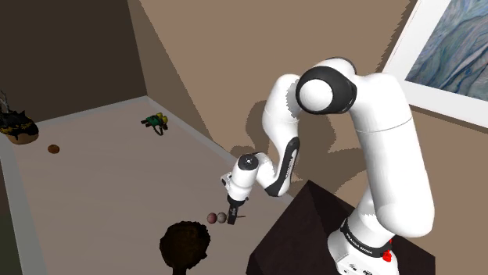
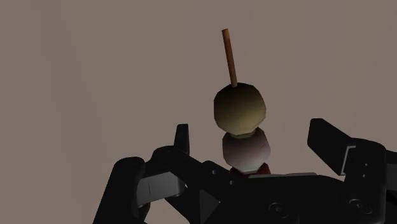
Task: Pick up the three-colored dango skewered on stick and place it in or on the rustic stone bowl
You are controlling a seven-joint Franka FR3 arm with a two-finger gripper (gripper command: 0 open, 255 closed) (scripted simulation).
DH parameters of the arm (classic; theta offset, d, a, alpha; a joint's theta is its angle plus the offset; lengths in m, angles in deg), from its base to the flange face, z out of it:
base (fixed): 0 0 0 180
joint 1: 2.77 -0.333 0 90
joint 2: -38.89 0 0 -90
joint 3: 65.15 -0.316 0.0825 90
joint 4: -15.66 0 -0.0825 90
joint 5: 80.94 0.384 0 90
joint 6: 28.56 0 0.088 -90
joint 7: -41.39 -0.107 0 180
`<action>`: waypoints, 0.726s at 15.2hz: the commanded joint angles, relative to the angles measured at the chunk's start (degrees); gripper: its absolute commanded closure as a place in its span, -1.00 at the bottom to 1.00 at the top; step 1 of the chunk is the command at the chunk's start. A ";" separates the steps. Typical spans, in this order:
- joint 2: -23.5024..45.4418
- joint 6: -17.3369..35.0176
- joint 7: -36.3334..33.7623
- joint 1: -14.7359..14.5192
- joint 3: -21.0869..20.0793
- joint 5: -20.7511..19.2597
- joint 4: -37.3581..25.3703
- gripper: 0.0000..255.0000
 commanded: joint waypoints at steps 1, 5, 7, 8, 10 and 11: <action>2.31 1.56 -2.75 -2.50 2.53 -2.21 -1.87 -1.00; 7.45 5.46 -9.18 -8.38 8.25 -6.17 -6.23 -1.00; 7.46 5.51 -9.07 -8.46 8.32 -6.02 -6.20 -1.00; 7.45 5.51 -9.05 -8.46 8.32 -6.01 -6.19 -1.00; 7.46 5.52 -9.06 -8.47 8.33 -6.00 -6.19 -1.00; 7.46 5.52 -9.06 -8.47 8.33 -6.00 -6.19 -1.00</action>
